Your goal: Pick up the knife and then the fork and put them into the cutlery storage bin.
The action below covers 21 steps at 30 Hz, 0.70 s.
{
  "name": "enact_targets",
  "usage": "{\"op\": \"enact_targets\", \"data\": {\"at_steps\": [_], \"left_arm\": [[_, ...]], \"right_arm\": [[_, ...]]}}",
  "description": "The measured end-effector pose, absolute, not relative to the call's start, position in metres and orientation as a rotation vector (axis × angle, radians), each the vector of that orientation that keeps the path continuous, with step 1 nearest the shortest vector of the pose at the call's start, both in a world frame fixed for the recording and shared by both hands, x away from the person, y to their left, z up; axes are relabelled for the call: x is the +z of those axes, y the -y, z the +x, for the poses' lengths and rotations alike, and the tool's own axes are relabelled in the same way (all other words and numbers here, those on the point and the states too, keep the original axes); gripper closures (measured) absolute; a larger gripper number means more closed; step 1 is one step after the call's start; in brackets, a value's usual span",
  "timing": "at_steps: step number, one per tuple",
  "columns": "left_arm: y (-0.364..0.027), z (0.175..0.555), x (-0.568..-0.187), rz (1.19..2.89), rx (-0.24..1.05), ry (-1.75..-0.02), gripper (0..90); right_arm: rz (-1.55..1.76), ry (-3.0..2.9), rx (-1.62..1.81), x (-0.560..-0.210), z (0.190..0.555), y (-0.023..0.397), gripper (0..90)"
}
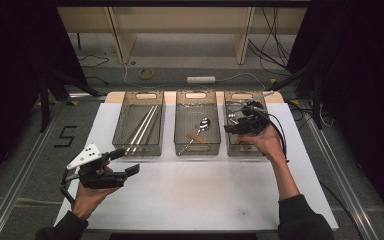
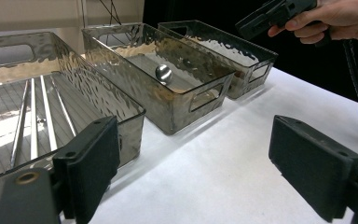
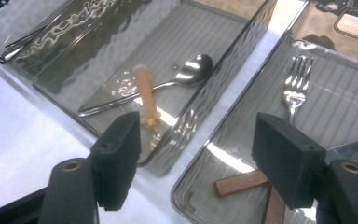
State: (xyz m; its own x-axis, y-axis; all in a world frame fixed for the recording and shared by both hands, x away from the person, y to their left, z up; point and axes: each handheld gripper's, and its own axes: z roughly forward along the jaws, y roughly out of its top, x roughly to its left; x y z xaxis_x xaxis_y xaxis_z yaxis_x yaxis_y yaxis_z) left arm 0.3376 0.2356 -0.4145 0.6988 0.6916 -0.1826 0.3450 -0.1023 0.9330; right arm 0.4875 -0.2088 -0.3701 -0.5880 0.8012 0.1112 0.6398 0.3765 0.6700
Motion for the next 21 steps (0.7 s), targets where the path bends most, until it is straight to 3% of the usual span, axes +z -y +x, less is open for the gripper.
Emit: {"op": "enact_targets", "data": {"at_steps": [21], "left_arm": [[-0.236, 0.338, -0.415, 1.711, 0.356, -0.840, 16.0]], "right_arm": [[1.193, -2.354, 1.218, -0.373, 0.455, 0.201, 31.1]]}}
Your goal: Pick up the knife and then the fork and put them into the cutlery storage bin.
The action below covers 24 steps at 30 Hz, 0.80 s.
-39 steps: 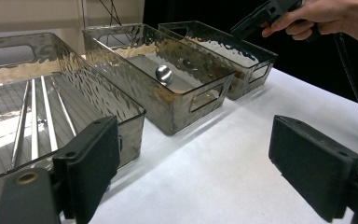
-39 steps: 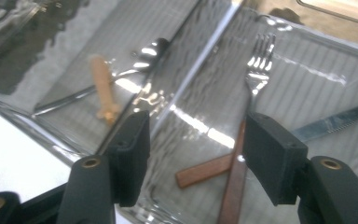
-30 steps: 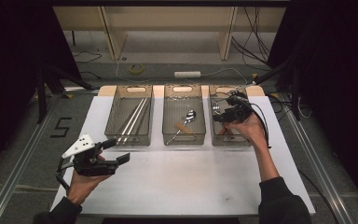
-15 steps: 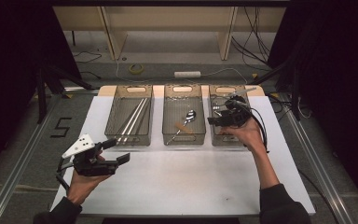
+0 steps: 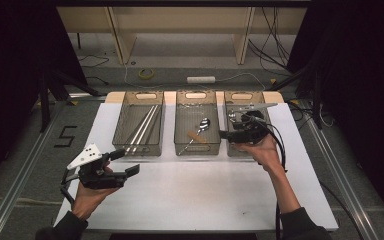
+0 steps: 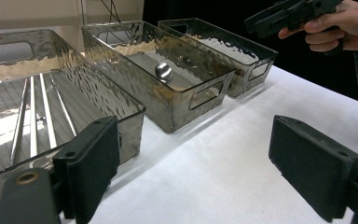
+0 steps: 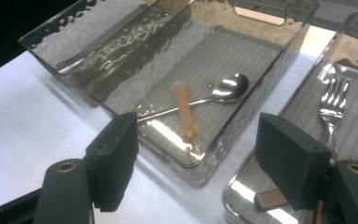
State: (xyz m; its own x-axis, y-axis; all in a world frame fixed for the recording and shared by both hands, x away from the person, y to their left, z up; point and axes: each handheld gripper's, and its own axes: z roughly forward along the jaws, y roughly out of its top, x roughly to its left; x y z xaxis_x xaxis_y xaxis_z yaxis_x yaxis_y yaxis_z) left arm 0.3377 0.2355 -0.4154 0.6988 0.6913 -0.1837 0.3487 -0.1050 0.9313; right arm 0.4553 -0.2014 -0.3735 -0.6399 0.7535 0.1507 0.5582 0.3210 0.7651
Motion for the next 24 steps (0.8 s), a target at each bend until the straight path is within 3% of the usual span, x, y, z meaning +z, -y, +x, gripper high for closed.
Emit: {"op": "enact_targets", "data": {"at_steps": [24], "left_arm": [[-0.233, 0.339, -0.416, 1.727, 0.343, -0.841, 15.8]], "right_arm": [[1.057, -2.292, 1.456, -0.392, 0.415, 0.196, 28.2]]}}
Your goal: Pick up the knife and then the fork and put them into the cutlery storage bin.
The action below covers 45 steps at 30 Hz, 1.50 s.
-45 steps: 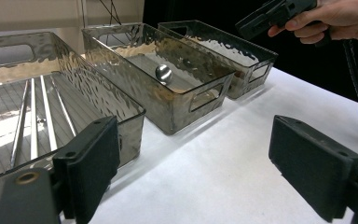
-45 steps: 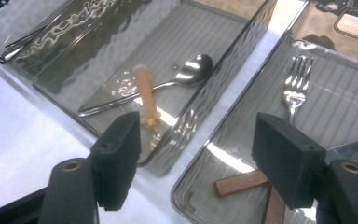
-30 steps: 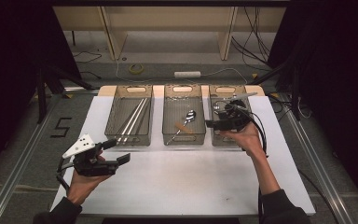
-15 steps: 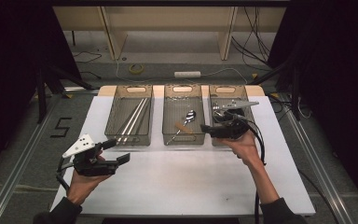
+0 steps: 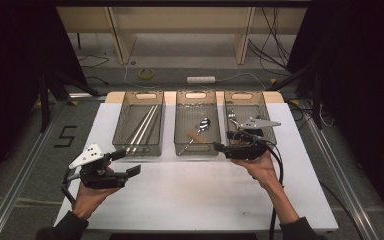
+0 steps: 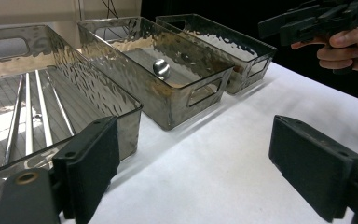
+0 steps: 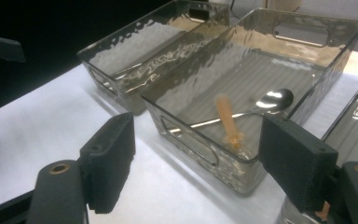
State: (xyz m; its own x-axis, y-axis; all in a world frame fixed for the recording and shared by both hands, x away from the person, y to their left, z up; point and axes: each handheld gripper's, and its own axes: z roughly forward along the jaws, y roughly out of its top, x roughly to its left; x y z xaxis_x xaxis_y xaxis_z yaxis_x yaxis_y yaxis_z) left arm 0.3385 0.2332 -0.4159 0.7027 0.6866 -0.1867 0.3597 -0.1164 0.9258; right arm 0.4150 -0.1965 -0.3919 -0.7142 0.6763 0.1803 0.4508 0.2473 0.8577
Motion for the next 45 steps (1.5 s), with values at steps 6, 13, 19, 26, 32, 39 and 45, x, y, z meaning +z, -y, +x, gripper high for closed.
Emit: {"op": "enact_targets", "data": {"at_steps": [6, 13, 19, 26, 32, 39, 45], "left_arm": [[-0.234, 0.338, -0.416, 1.726, 0.344, -0.838, 15.8], [-0.233, 0.338, -0.416, 1.729, 0.342, -0.834, 15.8], [-0.233, 0.338, -0.416, 1.730, 0.336, -0.833, 15.8], [-0.233, 0.338, -0.416, 1.726, 0.329, -0.835, 15.8], [-0.233, 0.338, -0.416, 1.732, 0.324, -0.830, 15.8], [-0.232, 0.337, -0.416, 1.741, 0.316, -0.825, 15.8], [-0.231, 0.338, -0.418, 1.756, 0.308, -0.823, 15.8]], "right_arm": [[1.042, -2.279, 1.482, -0.396, 0.405, 0.196, 27.0], [1.034, -2.260, 1.512, -0.402, 0.392, 0.199, 27.0], [1.021, -2.247, 1.534, -0.408, 0.379, 0.203, 27.1], [1.007, -2.247, 1.539, -0.416, 0.366, 0.208, 27.0], [1.011, -2.234, 1.548, -0.419, 0.354, 0.213, 25.3], [1.032, -2.210, 1.560, -0.424, 0.344, 0.223, 24.0], [1.026, -2.204, 1.557, -0.426, 0.339, 0.225, 24.0]]}}
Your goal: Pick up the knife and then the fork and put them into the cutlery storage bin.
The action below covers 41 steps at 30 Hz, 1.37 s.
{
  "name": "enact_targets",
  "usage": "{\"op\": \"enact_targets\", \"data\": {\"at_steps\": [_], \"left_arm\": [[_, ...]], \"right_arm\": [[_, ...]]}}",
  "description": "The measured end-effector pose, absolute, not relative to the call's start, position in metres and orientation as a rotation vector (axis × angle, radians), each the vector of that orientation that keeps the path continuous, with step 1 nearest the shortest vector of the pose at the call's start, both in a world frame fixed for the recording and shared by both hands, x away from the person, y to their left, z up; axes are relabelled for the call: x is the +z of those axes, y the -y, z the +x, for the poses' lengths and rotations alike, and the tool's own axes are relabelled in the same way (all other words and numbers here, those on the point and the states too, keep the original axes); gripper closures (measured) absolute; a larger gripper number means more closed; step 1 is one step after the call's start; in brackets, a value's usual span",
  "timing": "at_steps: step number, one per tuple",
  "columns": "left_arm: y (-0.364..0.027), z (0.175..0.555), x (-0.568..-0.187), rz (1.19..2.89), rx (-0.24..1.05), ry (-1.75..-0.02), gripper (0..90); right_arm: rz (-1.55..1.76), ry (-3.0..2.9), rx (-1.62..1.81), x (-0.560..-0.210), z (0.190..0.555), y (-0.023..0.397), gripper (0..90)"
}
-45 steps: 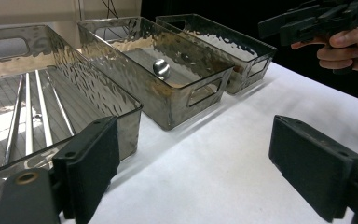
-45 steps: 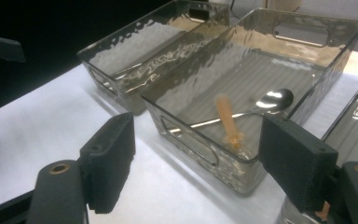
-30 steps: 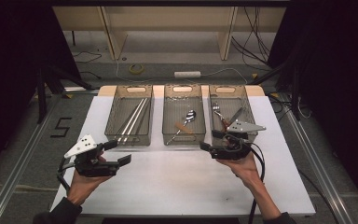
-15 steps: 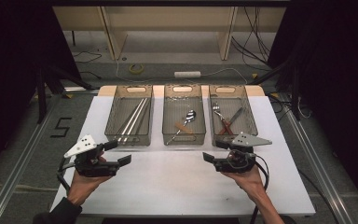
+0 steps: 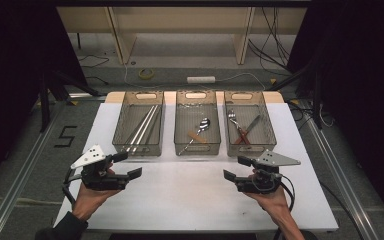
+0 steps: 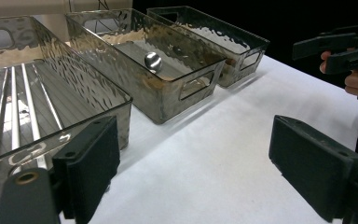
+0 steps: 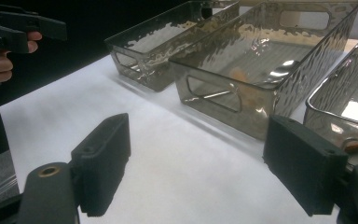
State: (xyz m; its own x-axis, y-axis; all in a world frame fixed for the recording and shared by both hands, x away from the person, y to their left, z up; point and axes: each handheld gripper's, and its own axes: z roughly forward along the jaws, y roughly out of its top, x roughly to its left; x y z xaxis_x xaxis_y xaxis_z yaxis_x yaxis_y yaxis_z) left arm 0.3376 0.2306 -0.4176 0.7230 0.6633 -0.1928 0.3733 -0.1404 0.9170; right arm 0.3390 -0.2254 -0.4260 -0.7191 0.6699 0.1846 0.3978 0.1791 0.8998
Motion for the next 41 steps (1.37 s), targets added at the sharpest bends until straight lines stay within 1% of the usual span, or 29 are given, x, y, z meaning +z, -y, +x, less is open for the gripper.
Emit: {"op": "enact_targets", "data": {"at_steps": [16, 41], "left_arm": [[-0.229, 0.337, -0.418, 1.761, 0.297, -0.828, 15.8], [-0.229, 0.337, -0.418, 1.759, 0.300, -0.829, 15.8]], "right_arm": [[1.056, -2.208, 1.519, -0.433, 0.328, 0.230, 23.0], [1.056, -2.203, 1.512, -0.432, 0.328, 0.231, 23.0]]}}
